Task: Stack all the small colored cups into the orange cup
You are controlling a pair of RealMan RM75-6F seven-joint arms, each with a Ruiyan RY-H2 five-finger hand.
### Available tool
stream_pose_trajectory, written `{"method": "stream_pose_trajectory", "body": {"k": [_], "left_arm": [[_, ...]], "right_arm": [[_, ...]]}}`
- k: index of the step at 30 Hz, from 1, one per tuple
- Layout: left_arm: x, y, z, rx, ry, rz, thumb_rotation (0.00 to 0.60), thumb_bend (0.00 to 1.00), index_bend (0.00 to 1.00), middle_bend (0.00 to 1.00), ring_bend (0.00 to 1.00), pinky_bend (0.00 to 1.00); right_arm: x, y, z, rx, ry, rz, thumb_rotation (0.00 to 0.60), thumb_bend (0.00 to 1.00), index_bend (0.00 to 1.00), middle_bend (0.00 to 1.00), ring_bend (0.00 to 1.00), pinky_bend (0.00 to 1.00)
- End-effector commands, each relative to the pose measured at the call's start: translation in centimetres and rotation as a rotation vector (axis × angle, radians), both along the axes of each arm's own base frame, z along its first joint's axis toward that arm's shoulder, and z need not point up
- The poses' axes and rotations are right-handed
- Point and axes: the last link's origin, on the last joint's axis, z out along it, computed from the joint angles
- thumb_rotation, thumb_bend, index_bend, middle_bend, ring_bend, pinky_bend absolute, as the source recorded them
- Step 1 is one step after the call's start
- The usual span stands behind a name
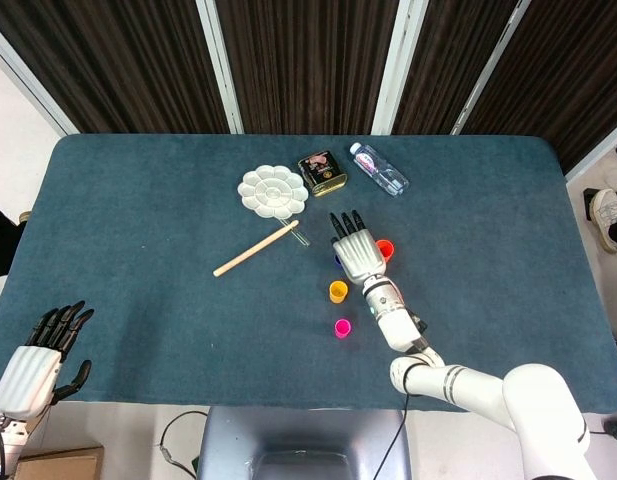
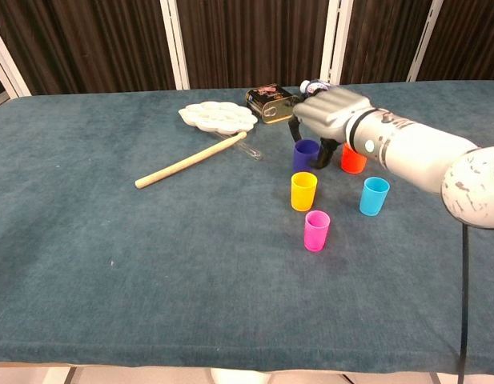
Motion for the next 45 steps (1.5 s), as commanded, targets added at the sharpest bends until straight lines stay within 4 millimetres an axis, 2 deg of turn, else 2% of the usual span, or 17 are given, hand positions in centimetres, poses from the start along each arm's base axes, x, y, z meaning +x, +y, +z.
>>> {"method": "stream_pose_trajectory", "body": {"k": [1,5,10,19,28,31,33,35,36,41,45], "left_arm": [[0.0,0.0,0.0,-0.003,0.000,-0.001,0.600,0.46,0.00,0.00,0.00,0.08],[0.1,-0.1,-0.1,-0.008,0.000,-0.004,0.600,0.46,0.00,0.00,0.00,0.08],[0.2,-0.1,-0.3,-0.013,0.000,-0.010,0.600,0.46,0.00,0.00,0.00,0.08],[0.2,0.1,-0.5,-0.018,0.007,-0.012,0.600,0.46,0.00,0.00,0.00,0.08],[0.2,0.0,-0.5,-0.021,0.009,-0.012,0.600,0.46,0.00,0.00,0.00,0.08],[0.2,0.0,-0.4,-0.019,0.007,-0.011,0.600,0.46,0.00,0.00,0.00,0.08],[0.2,0.0,-0.4,-0.017,0.006,-0.012,0.600,0.46,0.00,0.00,0.00,0.08],[0.2,0.0,-0.4,-0.017,0.005,-0.012,0.600,0.46,0.00,0.00,0.00,0.08],[0.2,0.0,-0.4,-0.018,0.004,-0.012,0.600,0.46,0.00,0.00,0.00,0.08],[0.2,-0.1,-0.3,-0.017,0.001,-0.011,0.600,0.46,0.00,0.00,0.00,0.08],[0.2,-0.1,-0.2,-0.014,-0.001,-0.015,0.600,0.46,0.00,0.00,0.00,0.08]], "right_arm": [[0.9,0.0,2.5,-0.091,-0.103,0.039,0.600,0.46,0.63,0.02,0.00,0.00],[0.5,-0.3,5.5,-0.171,-0.169,0.052,0.600,0.46,0.63,0.02,0.00,0.00],[-1.8,-0.5,7.1,-0.180,-0.105,-0.009,0.600,0.46,0.63,0.03,0.00,0.00],[-4.7,-0.3,6.7,-0.144,-0.060,-0.093,0.600,0.46,0.63,0.03,0.00,0.00],[-5.4,-0.1,5.9,-0.125,-0.035,-0.109,0.600,0.46,0.62,0.03,0.00,0.00],[-5.5,0.0,5.6,-0.117,-0.026,-0.111,0.600,0.46,0.56,0.03,0.00,0.00],[-5.8,0.2,5.5,-0.106,-0.019,-0.125,0.600,0.46,0.44,0.02,0.00,0.00],[-5.7,0.4,5.6,-0.095,-0.021,-0.127,0.600,0.46,0.27,0.00,0.00,0.00],[-5.5,0.6,5.6,-0.091,-0.024,-0.122,0.600,0.46,0.23,0.00,0.00,0.00],[-4.3,2.4,6.0,-0.043,-0.063,-0.064,0.600,0.46,0.19,0.00,0.00,0.00],[-3.2,4.2,5.8,0.025,-0.112,-0.030,0.600,0.46,0.22,0.00,0.00,0.00]]}}
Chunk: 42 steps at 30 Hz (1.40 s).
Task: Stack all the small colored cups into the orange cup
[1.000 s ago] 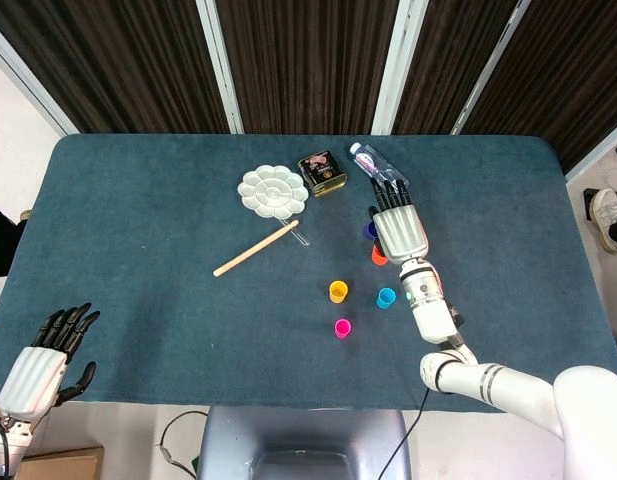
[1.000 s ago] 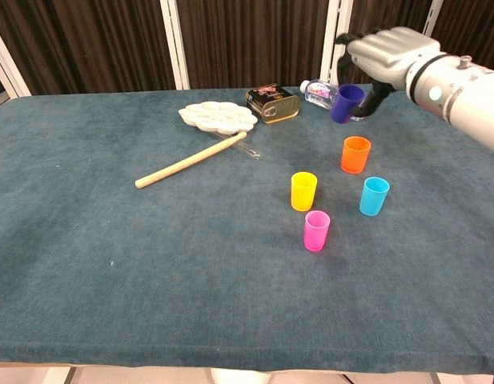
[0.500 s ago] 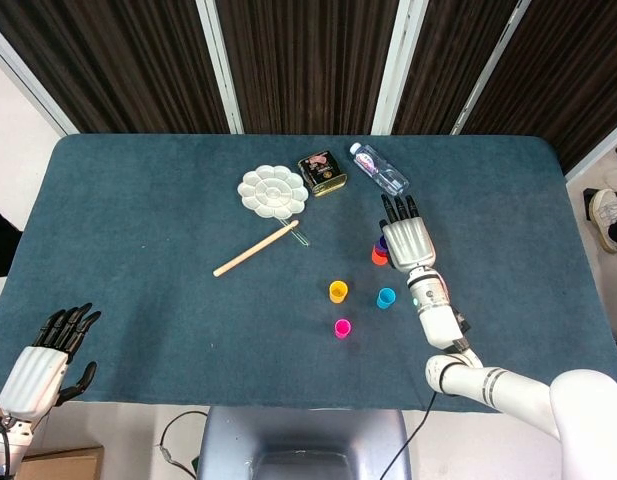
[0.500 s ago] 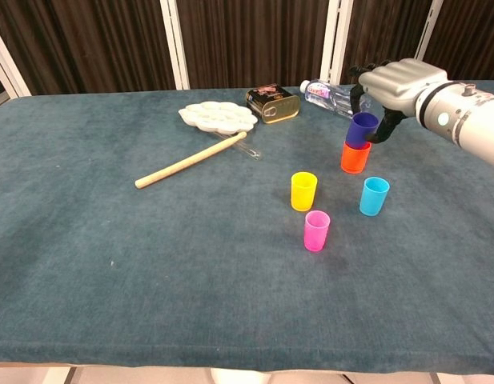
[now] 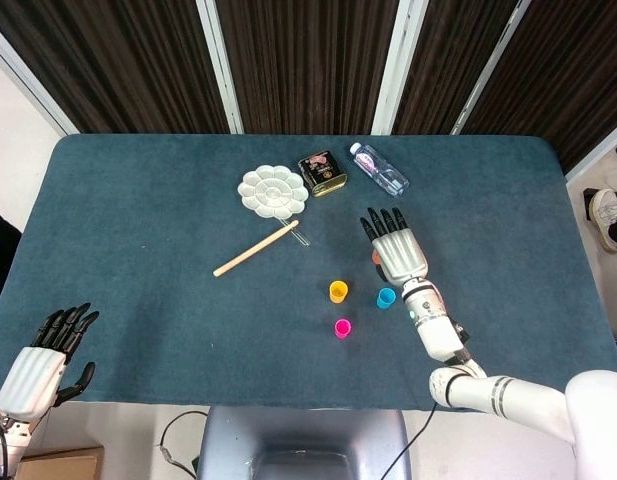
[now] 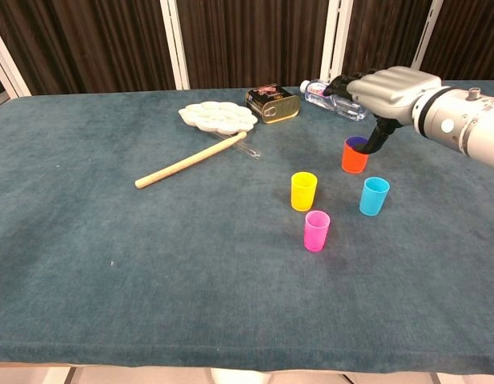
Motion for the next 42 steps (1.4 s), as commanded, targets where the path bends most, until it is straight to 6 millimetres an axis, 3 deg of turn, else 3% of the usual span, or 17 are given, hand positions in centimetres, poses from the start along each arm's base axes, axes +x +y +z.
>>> {"method": "stream_pose_trajectory", "body": {"k": [1,7,13,26,33,37,42], "left_arm": [[0.0,0.0,0.0,0.000,0.000,-0.002,0.600,0.46,0.00,0.00,0.00,0.08],[0.0,-0.1,0.1,0.003,-0.002,-0.005,0.600,0.46,0.00,0.00,0.00,0.08],[0.0,-0.2,0.3,0.007,-0.005,-0.007,0.600,0.46,0.00,0.00,0.00,0.08],[0.0,-0.3,0.5,0.007,-0.013,-0.007,0.600,0.46,0.00,0.00,0.00,0.08],[0.0,-0.3,0.5,0.005,-0.012,-0.005,0.600,0.46,0.00,0.00,0.00,0.08],[0.0,-0.3,0.4,0.004,-0.011,-0.004,0.600,0.46,0.00,0.00,0.00,0.08],[0.0,-0.3,0.2,-0.003,-0.007,-0.004,0.600,0.46,0.00,0.00,0.00,0.08]], "right_arm": [[1.0,2.0,-0.1,0.069,-0.044,0.047,0.600,0.46,0.23,0.00,0.00,0.00],[1.9,3.7,-2.6,0.169,0.006,0.087,0.600,0.46,0.31,0.00,0.00,0.00],[2.4,3.8,-4.7,0.190,0.013,0.087,0.600,0.46,0.35,0.00,0.00,0.00],[2.8,3.3,-6.3,0.192,-0.027,0.071,0.600,0.46,0.56,0.00,0.00,0.00],[3.4,2.6,-4.6,0.099,-0.102,0.081,0.600,0.46,0.63,0.01,0.00,0.00],[3.7,0.8,-1.5,-0.060,-0.175,0.101,0.600,0.46,0.63,0.02,0.00,0.00],[2.3,-1.6,0.9,-0.164,-0.129,0.039,0.600,0.46,0.63,0.03,0.00,0.00]]}}
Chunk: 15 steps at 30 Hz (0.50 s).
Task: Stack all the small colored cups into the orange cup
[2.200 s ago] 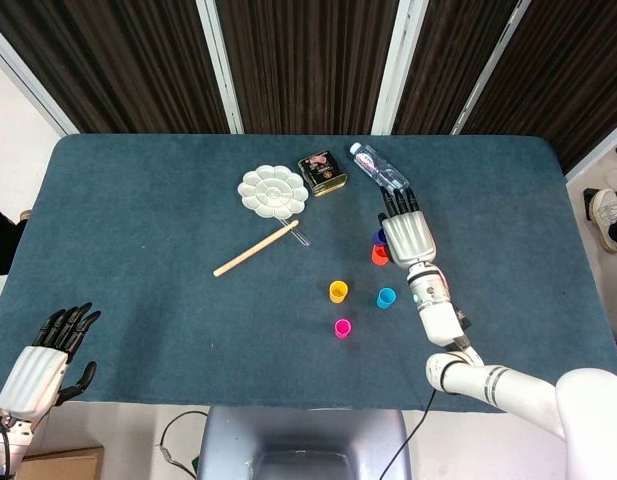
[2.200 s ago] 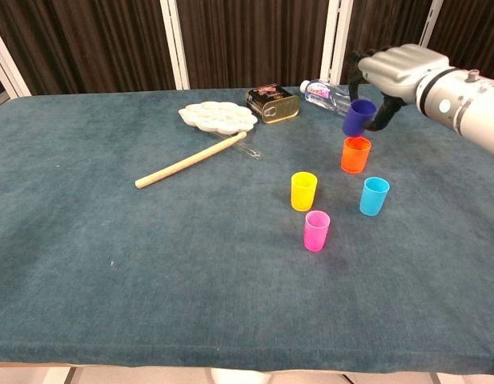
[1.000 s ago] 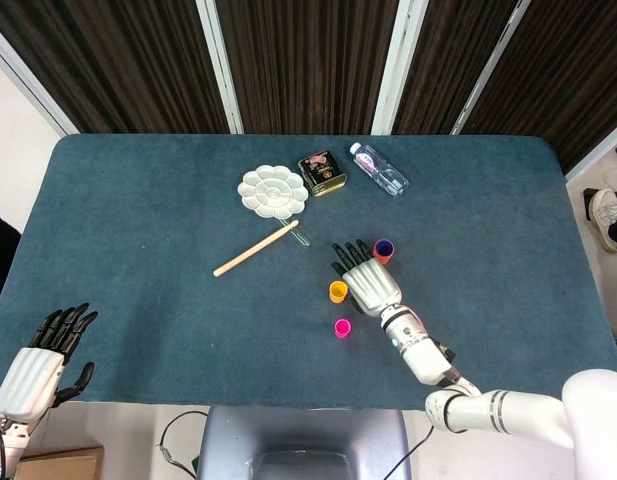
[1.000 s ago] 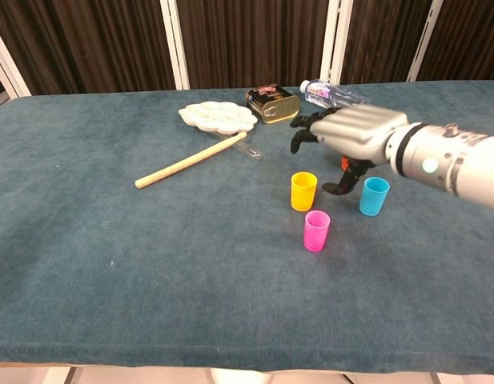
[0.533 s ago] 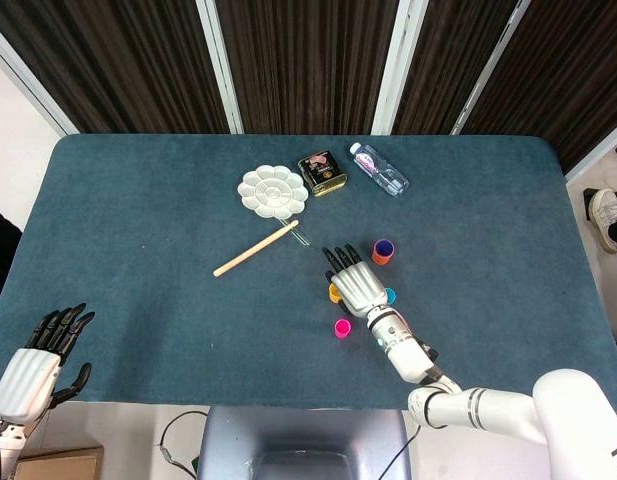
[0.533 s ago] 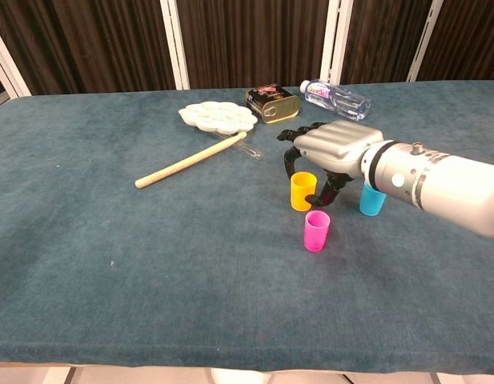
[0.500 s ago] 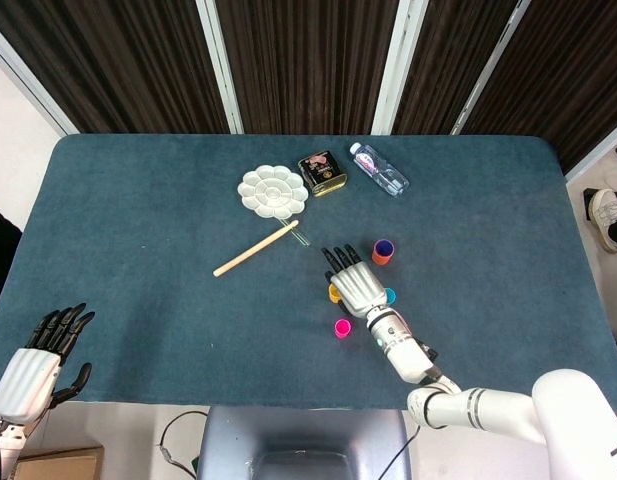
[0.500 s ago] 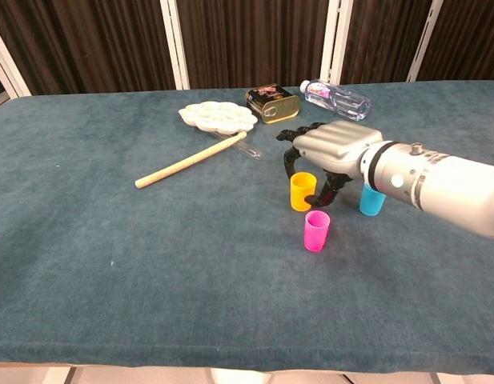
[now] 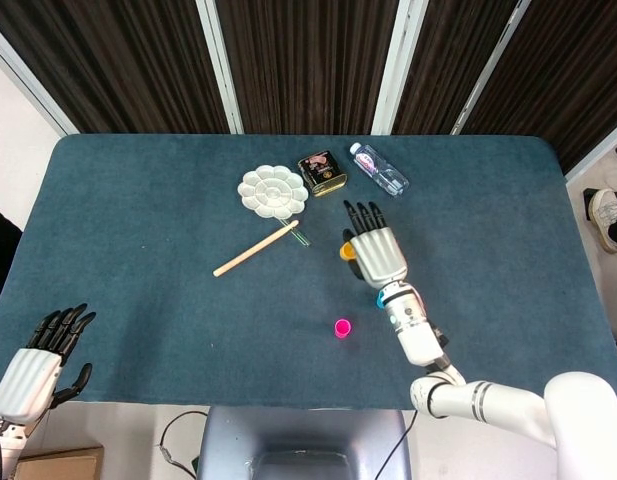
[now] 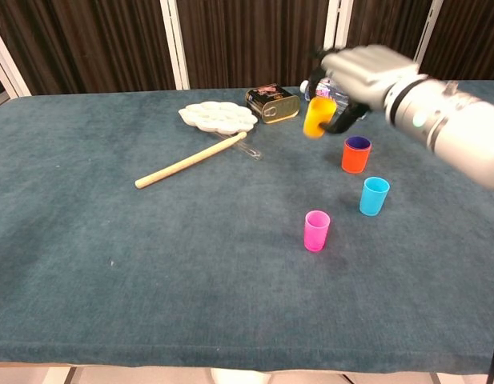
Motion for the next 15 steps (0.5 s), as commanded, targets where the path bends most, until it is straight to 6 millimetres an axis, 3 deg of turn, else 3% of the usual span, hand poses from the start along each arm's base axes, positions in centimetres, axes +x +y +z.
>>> {"method": "stream_pose_trajectory", "body": {"k": [1,15], "left_arm": [[0.0,0.1,-0.1,-0.003,0.002,0.001,0.600,0.46,0.00,0.00,0.00,0.08],[0.0,0.3,-0.4,-0.007,0.009,0.006,0.600,0.46,0.00,0.00,0.00,0.08]], "right_arm": [[-1.4,-1.7,1.6,-0.062,0.032,-0.062,0.600,0.46,0.63,0.03,0.00,0.00],[-4.4,-2.3,0.5,-0.035,0.143,-0.137,0.600,0.46,0.63,0.03,0.00,0.00]]}}
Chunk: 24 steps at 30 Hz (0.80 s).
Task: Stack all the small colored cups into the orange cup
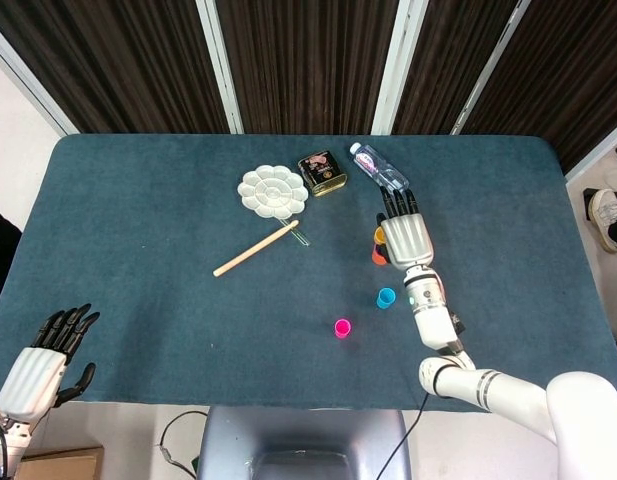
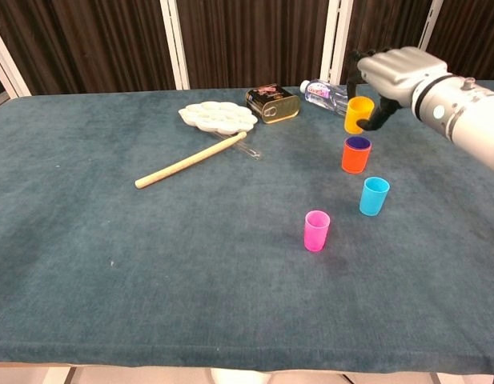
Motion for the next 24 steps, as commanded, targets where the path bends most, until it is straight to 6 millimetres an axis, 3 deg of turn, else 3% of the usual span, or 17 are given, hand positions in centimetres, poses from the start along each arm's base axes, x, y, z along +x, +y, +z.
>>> {"method": "stream_pose_trajectory", "body": {"k": [1,9,13,18,21,24], "left_arm": [[0.0,0.0,0.0,0.001,-0.001,0.000,0.600,0.46,0.00,0.00,0.00,0.08],[0.1,-0.1,0.0,-0.001,-0.001,-0.003,0.600,0.46,0.00,0.00,0.00,0.08],[0.0,-0.1,0.1,0.000,-0.002,-0.002,0.600,0.46,0.00,0.00,0.00,0.08],[0.1,-0.1,0.0,-0.001,-0.001,-0.003,0.600,0.46,0.00,0.00,0.00,0.08],[0.0,-0.1,0.1,0.001,-0.001,-0.002,0.600,0.46,0.00,0.00,0.00,0.08],[0.0,-0.1,0.0,0.001,-0.001,-0.001,0.600,0.46,0.00,0.00,0.00,0.08]], "right_arm": [[-0.6,0.3,-0.5,0.013,0.038,-0.003,0.600,0.46,0.63,0.03,0.00,0.00],[-1.1,0.5,-1.0,0.027,0.050,-0.015,0.600,0.46,0.61,0.03,0.00,0.00],[-1.3,0.7,-1.2,0.044,0.051,-0.026,0.600,0.46,0.48,0.03,0.00,0.00],[-1.3,1.2,-1.0,0.065,0.017,-0.026,0.600,0.46,0.24,0.01,0.00,0.00],[-1.0,2.1,-0.4,0.079,-0.022,0.002,0.600,0.46,0.19,0.00,0.00,0.00],[-0.5,3.9,0.7,0.115,-0.089,0.046,0.600,0.46,0.21,0.00,0.00,0.00]]}}
